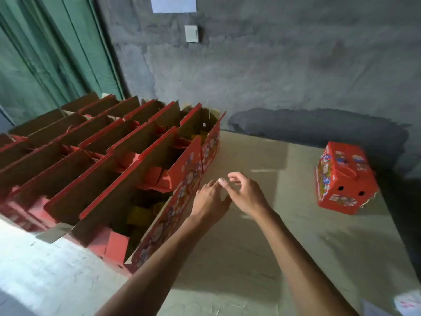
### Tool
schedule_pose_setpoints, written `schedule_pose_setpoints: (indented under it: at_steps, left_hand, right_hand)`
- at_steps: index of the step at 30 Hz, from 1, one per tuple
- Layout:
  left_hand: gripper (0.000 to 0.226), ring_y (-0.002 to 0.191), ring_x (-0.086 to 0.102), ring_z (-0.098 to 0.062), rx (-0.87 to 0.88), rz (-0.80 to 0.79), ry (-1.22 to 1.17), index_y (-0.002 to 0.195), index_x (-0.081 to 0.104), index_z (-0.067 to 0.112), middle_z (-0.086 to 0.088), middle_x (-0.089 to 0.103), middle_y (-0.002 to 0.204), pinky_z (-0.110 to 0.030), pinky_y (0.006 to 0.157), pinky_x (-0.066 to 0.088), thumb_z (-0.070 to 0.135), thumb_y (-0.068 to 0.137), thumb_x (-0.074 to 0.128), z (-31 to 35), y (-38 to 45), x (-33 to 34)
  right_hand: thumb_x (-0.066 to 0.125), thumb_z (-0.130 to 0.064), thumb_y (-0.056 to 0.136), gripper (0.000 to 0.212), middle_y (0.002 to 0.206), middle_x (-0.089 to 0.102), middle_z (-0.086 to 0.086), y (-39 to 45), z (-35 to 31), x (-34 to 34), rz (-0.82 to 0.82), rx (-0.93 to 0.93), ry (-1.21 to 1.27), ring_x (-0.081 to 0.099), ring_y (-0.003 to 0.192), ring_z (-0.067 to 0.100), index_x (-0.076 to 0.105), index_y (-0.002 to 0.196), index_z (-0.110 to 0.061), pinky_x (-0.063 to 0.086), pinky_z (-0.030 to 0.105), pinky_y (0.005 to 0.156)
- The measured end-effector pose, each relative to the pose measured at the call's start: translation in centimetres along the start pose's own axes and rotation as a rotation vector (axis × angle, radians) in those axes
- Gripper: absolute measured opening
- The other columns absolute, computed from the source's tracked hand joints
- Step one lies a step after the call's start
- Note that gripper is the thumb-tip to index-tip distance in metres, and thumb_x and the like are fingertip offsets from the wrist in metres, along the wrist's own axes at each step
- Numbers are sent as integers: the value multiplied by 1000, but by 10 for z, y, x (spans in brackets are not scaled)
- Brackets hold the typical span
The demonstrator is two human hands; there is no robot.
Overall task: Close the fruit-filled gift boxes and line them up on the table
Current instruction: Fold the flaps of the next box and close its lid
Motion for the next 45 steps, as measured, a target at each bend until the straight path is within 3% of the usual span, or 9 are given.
schedule_pose_setpoints:
  at_steps: [8, 12, 15, 20, 25, 30, 37, 41, 45]
  left_hand:
    - [53, 140, 39, -24, -140, 169, 296, 142, 54, 22, 0, 47, 149, -40, 114, 34, 33, 91, 64, -104, -75, -70]
    - [59, 129, 49, -27, -314, 57, 261, 145, 43, 16, -5, 44, 146, -39, 96, 48, 23, 90, 62, -143, -96, -75]
    - [32, 110, 60, -24, -318, 20, 232, 126, 57, 14, -5, 58, 123, -39, 78, 55, 19, 95, 58, -153, -104, -73]
    - [16, 86, 67, -34, -340, 39, 214, 100, 67, 10, -10, 69, 93, -40, 67, 52, 19, 97, 54, -157, -105, -74]
    - [28, 80, 66, -33, -321, 34, 277, 100, 70, 13, -9, 71, 89, -37, 65, 47, 35, 101, 53, -157, -108, -71]
    - [24, 62, 48, -19, -245, 67, 250, 106, 72, 16, -5, 71, 86, -27, 54, 33, 26, 99, 52, -143, -123, -62]
    - [27, 72, 64, -29, -90, 32, 228, 105, 71, 19, -4, 72, 86, -35, 65, 55, 29, 101, 46, -109, -138, -50]
    - [27, 65, 56, -32, -14, 3, 185, 81, 55, 20, -2, 60, 71, -39, 61, 53, 36, 91, 34, -86, -140, -43]
    - [33, 61, 53, -37, 85, -37, 137, 73, 40, 24, -2, 48, 62, -39, 57, 51, 49, 81, 20, -63, -134, -27]
  right_hand:
    - [58, -54, 98, 36, 110, 76, -2, -29, -72, 132, -202, -85, 120, 70, 105, 14, 71, 117, -26, 55, 33, 92]
    - [59, -25, 100, 34, 129, 70, 7, -43, -89, 176, -284, -98, 80, 65, 118, 25, 64, 134, -19, 52, 37, 99]
    - [63, -23, 98, 37, 131, 68, 5, -49, -91, 189, -238, -87, 105, 64, 120, 23, 62, 135, -22, 51, 38, 102]
    - [63, -26, 97, 27, 116, 74, 4, -46, -86, 189, -180, -56, 114, 68, 105, 22, 68, 123, -21, 56, 39, 92]
    - [64, -27, 96, 25, 114, 73, 0, -38, -76, 179, -126, -20, 129, 67, 102, 18, 69, 119, -20, 49, 24, 84]
    - [66, -28, 94, 11, 104, 73, -3, -33, -55, 158, -60, 27, 152, 68, 92, 16, 68, 105, -25, 45, 23, 74]
    - [65, -31, 93, 10, 97, 66, -5, -29, -19, 120, 58, 150, 142, 59, 77, 2, 60, 98, -24, 36, 14, 52]
    - [65, -28, 92, 11, 92, 64, -5, -29, 4, 93, 124, 215, 140, 63, 82, 19, 59, 97, -20, 39, 24, 57]
    - [65, -23, 92, 14, 99, 69, -1, -37, 32, 64, 210, 269, 151, 65, 88, 20, 66, 105, -17, 45, 26, 74]
Point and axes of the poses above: each hand's wrist, its own y-axis towards the middle knuckle, its own x-axis out of the palm, z = x × y, the point moved 6 cm from there along y, towards the middle knuckle
